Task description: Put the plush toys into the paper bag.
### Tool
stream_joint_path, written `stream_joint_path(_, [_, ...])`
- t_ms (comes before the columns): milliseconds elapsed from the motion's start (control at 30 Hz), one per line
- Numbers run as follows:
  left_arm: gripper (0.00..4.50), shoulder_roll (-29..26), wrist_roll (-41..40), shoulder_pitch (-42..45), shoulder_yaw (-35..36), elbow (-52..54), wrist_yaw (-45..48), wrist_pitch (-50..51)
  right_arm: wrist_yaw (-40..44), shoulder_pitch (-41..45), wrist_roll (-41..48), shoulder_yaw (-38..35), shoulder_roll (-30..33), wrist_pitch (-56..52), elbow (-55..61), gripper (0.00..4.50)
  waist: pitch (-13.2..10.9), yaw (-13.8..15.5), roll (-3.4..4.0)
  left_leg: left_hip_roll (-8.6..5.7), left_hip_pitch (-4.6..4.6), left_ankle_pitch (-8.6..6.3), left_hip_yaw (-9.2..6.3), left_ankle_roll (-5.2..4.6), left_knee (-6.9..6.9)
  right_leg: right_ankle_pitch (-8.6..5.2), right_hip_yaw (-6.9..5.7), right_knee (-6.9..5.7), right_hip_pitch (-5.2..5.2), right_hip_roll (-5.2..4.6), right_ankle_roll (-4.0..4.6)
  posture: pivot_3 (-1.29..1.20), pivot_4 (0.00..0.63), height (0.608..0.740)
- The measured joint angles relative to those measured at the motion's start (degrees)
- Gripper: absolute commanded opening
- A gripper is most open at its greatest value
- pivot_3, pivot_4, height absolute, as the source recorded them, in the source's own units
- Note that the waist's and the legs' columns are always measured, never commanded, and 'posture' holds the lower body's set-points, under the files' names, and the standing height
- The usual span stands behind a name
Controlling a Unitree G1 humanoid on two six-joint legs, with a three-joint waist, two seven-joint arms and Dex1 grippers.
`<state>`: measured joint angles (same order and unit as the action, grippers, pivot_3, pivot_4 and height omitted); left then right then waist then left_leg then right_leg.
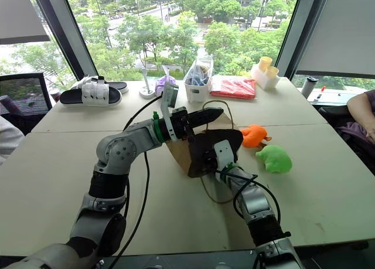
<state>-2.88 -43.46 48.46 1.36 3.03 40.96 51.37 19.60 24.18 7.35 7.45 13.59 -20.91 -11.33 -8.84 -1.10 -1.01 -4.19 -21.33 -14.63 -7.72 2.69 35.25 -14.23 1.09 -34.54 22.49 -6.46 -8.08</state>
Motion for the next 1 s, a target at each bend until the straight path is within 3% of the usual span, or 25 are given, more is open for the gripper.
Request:
stream_joint_path(233, [0.01, -0.9, -2.1, -0.6, -0.1, 0.3, -0.6, 1.4, 0.6, 0.3, -0.4, -0.1, -0.7, -0.2, -0.2, 0.0, 0.0, 0.0, 0.01, 0.0, 0.03, -0.08, -0.01, -0.14, 0.0, 0.0, 0.01, -0.03, -0.01, 0.01, 0.01, 0.0, 0.15, 0.74])
stream_joint_path(433, [0.01, -1.0, 0.8, -0.5, -0.7, -2.7, -1.8, -2.7, 1.2, -1.4, 0.0, -1.0, -0.8, -0.1, 1.7, 0.0, 0.0, 0.2, 0.01, -0.01, 0.01, -0.06, -0.01, -0.11, 0.0, 0.0, 0.01, -0.03, 0.01, 0.01, 0.01, 0.0, 0.15, 0.74])
stream_joint_path(767, [0.01, -1.4, 5.4, -0.4, -0.7, -9.5, -2.1, -8.3, 6.8, -14.3, 10.1, -7.1, 6.5, -10.4, 33.6, 0.0, 0.0, 0.4, 0.0, -0.02, -0.04, -0.14, -0.04, -0.24, 0.0, 0.0, 0.0, 0.06, -0.01, 0.01, 0.0, 0.0, 0.15, 0.74])
stream_joint_path(867, [0.01, -1.5, 5.8, -0.3, -1.0, -9.9, -1.5, -8.6, 5.6, -17.7, 20.7, -15.8, 7.3, -18.7, 42.2, 0.0, 0.0, 0.6, 0.02, -0.01, -0.08, -0.14, -0.09, -0.25, 0.0, 0.0, -0.02, 0.06, 0.0, 0.0, 0.0, 0.0, 0.15, 0.74])
stream_joint_path(933, [0.0, -1.6, 5.8, -0.3, -1.0, -9.9, -1.0, -8.6, 4.2, -18.8, 29.6, -23.9, 8.4, -23.1, 47.3, 0.52, 0.0, 0.7, 0.01, -0.02, -0.08, -0.16, -0.14, -0.28, 0.01, 0.0, -0.01, 0.1, -0.05, -0.02, 0.0, 0.0, 0.15, 0.74])
stream_joint_path(1000, [0.0, -1.6, 5.8, -0.3, -1.1, -10.0, -0.5, -8.6, 2.5, -19.1, 35.3, -30.0, 9.0, -24.8, 48.9, 1.38, 0.0, 0.7, -0.01, -0.02, -0.05, -0.17, -0.1, -0.31, 0.01, 0.0, -0.04, 0.17, -0.12, -0.01, 0.01, 0.0, 0.15, 0.74])
